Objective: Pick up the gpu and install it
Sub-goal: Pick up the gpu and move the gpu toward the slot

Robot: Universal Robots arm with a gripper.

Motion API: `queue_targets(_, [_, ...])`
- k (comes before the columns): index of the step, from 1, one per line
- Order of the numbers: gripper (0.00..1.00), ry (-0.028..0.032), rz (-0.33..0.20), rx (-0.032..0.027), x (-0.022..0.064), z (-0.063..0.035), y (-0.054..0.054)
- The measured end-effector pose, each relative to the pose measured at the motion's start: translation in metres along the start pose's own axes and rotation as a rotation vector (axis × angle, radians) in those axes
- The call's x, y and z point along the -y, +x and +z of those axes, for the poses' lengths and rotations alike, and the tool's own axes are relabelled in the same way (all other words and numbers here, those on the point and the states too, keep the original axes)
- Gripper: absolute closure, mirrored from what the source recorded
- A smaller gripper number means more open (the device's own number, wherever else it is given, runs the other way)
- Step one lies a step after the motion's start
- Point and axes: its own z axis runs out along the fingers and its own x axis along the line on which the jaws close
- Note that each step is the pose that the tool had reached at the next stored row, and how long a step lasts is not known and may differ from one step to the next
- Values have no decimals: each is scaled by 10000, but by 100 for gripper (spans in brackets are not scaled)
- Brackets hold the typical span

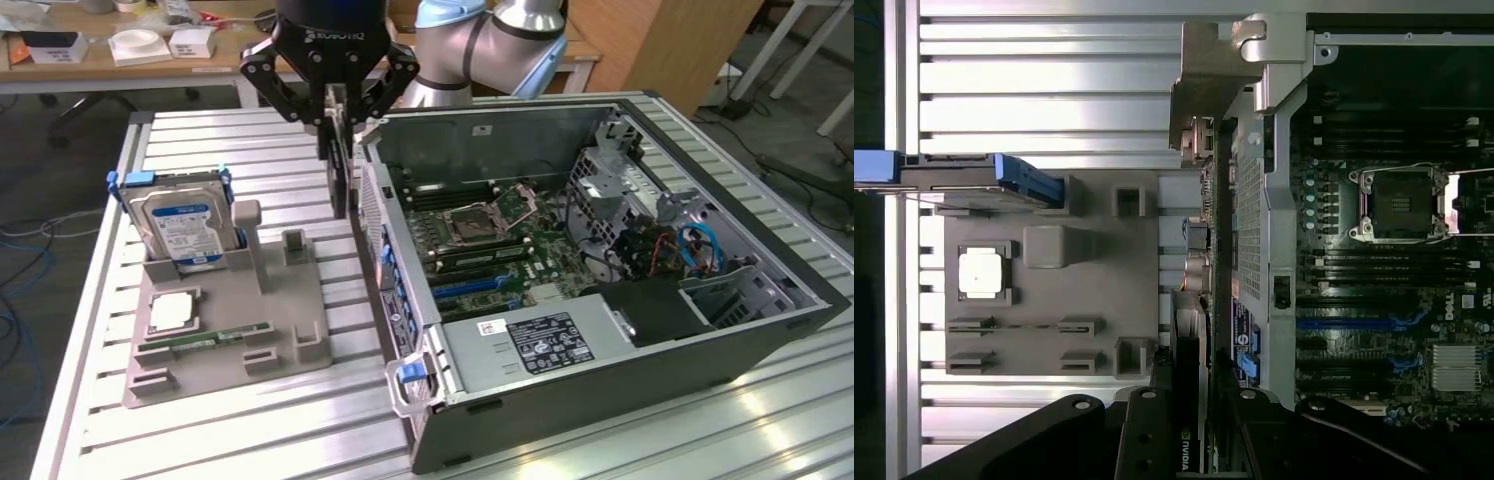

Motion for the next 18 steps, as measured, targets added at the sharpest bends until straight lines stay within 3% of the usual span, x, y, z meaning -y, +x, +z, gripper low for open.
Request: queue_targets(18, [74,1,0,-1,-2,-3,-129])
